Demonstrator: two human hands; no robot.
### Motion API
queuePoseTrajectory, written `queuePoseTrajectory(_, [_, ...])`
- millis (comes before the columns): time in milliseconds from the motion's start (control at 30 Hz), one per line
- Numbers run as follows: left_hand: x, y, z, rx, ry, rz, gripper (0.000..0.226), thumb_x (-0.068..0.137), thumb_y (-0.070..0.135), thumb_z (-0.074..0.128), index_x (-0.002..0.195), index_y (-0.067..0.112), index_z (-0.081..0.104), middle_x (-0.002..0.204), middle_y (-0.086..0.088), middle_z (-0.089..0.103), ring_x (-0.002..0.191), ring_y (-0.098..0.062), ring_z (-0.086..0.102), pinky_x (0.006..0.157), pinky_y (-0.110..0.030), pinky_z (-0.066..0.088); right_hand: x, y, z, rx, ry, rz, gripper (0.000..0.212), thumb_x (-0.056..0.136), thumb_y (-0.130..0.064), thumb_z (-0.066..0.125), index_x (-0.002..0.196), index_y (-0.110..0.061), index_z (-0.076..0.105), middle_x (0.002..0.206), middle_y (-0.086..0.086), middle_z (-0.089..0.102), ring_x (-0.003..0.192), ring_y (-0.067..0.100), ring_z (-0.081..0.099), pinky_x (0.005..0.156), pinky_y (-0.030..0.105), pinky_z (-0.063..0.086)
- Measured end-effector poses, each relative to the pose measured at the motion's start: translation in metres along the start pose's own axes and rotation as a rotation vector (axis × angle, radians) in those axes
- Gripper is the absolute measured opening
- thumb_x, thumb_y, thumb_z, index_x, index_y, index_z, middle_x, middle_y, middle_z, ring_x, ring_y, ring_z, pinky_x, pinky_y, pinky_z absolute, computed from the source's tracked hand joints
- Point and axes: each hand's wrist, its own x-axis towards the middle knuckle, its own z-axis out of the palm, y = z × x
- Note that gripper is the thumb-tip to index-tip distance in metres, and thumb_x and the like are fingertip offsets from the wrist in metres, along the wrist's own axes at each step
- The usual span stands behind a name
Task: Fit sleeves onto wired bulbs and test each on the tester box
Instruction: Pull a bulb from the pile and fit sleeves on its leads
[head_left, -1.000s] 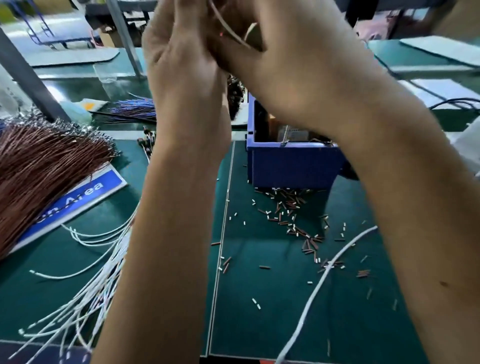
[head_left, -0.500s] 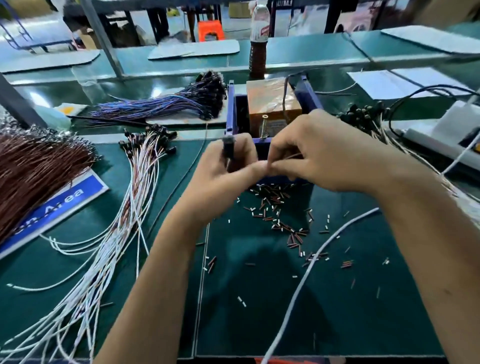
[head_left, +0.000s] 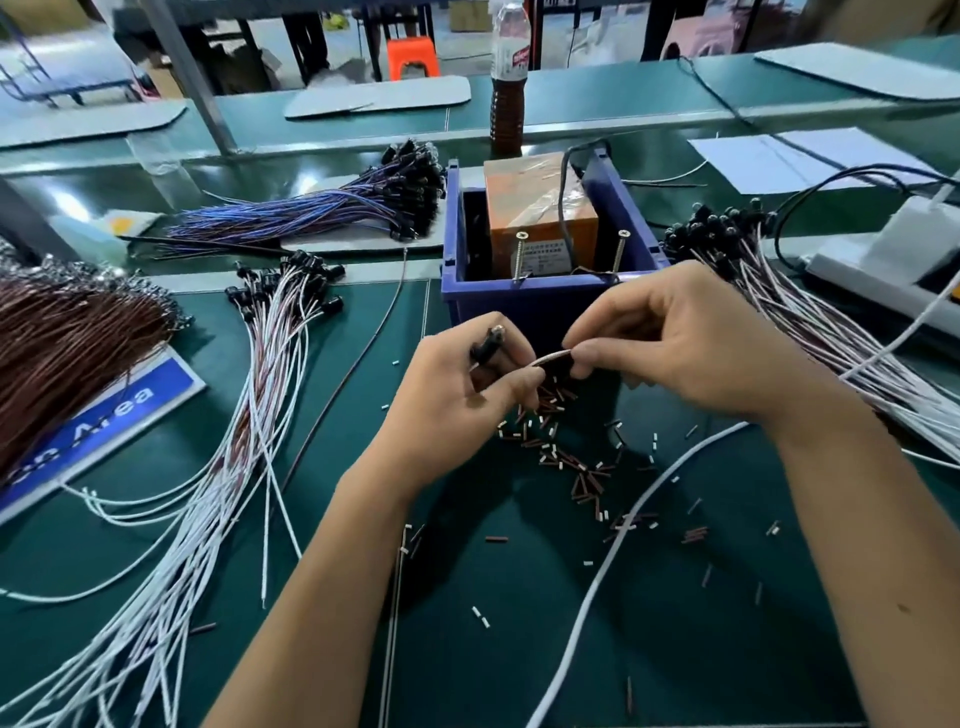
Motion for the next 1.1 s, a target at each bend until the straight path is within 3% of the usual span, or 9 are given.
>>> queuePoseTrajectory(133, [0.002, 0.001, 0.003, -0.109, 0.013, -0.041, 0.008, 0.095, 0.015, 0.067, 0.089, 0.010, 0.067, 0.063, -0.001, 0.067, 0.060, -0.017, 0.061, 0.064, -0.028, 0.047, -0.005, 0.009, 0.004, 0.106, 0.091, 0.002, 0.007, 0.090, -0.012, 0.080, 0.093, -0.019, 0.080, 0.080, 0.000, 0.080, 0.054, 0.020, 0.067, 0.052, 0.027, 0.055])
queuePoseTrajectory(267, [0.002, -0.003, 0.008, -0.107, -0.015, -0.092, 0.009, 0.094, 0.019, 0.071, 0.088, 0.014, 0.074, 0.057, 0.000, 0.058, 0.054, -0.014, 0.053, 0.057, -0.024, 0.045, -0.006, 0.012, 0.018, 0.125, 0.066, -0.004, 0.004, 0.092, -0.013, 0.078, 0.095, -0.016, 0.079, 0.079, 0.000, 0.079, 0.054, 0.020, 0.068, 0.052, 0.025, 0.054])
queuePoseTrajectory(433, [0.003, -0.006, 0.004, -0.096, 0.029, -0.119, 0.013, 0.092, 0.023, 0.070, 0.079, 0.018, 0.070, 0.055, 0.005, 0.058, 0.052, -0.011, 0.050, 0.057, -0.025, 0.043, -0.012, 0.021, 0.011, 0.184, 0.149, 0.035, 0.003, 0.093, -0.010, 0.074, 0.093, -0.010, 0.077, 0.079, 0.005, 0.079, 0.055, 0.025, 0.070, 0.054, 0.040, 0.060])
queuePoseTrajectory(667, [0.000, -0.005, 0.007, -0.084, -0.006, -0.125, 0.013, 0.090, 0.021, 0.071, 0.080, 0.013, 0.071, 0.061, -0.002, 0.064, 0.057, -0.010, 0.054, 0.060, -0.020, 0.043, -0.012, 0.024, 0.015, 0.155, 0.161, -0.001, 0.004, 0.092, -0.010, 0.077, 0.092, -0.013, 0.079, 0.075, -0.001, 0.078, 0.052, 0.014, 0.063, 0.051, 0.015, 0.047])
queuePoseTrajectory(900, [-0.001, -0.004, 0.009, -0.130, -0.040, -0.111, 0.014, 0.097, 0.012, 0.069, 0.086, 0.007, 0.074, 0.058, 0.000, 0.061, 0.056, -0.010, 0.052, 0.061, -0.020, 0.043, -0.010, 0.026, 0.020, 0.110, 0.131, -0.029, 0.002, 0.089, -0.016, 0.080, 0.090, -0.017, 0.081, 0.072, -0.004, 0.074, 0.055, 0.009, 0.061, 0.057, 0.020, 0.050])
queuePoseTrajectory(1000, [-0.003, -0.004, 0.001, -0.123, -0.035, -0.101, 0.014, 0.096, 0.010, 0.069, 0.084, 0.004, 0.073, 0.057, 0.003, 0.060, 0.050, -0.002, 0.048, 0.056, -0.013, 0.038, -0.014, 0.028, 0.010, 0.192, 0.210, -0.009, 0.006, 0.091, -0.016, 0.079, 0.085, -0.016, 0.080, 0.074, 0.005, 0.075, 0.052, 0.016, 0.062, 0.049, 0.023, 0.049])
queuePoseTrajectory(1100, [-0.004, -0.004, -0.008, -0.193, 0.040, -0.116, 0.017, 0.097, 0.016, 0.066, 0.082, 0.013, 0.075, 0.056, 0.001, 0.058, 0.045, -0.006, 0.040, 0.047, -0.015, 0.032, -0.020, 0.033, -0.006, 0.294, 0.235, 0.044, 0.015, 0.092, -0.032, 0.075, 0.090, -0.017, 0.077, 0.078, 0.011, 0.075, 0.047, 0.017, 0.057, 0.041, 0.021, 0.040])
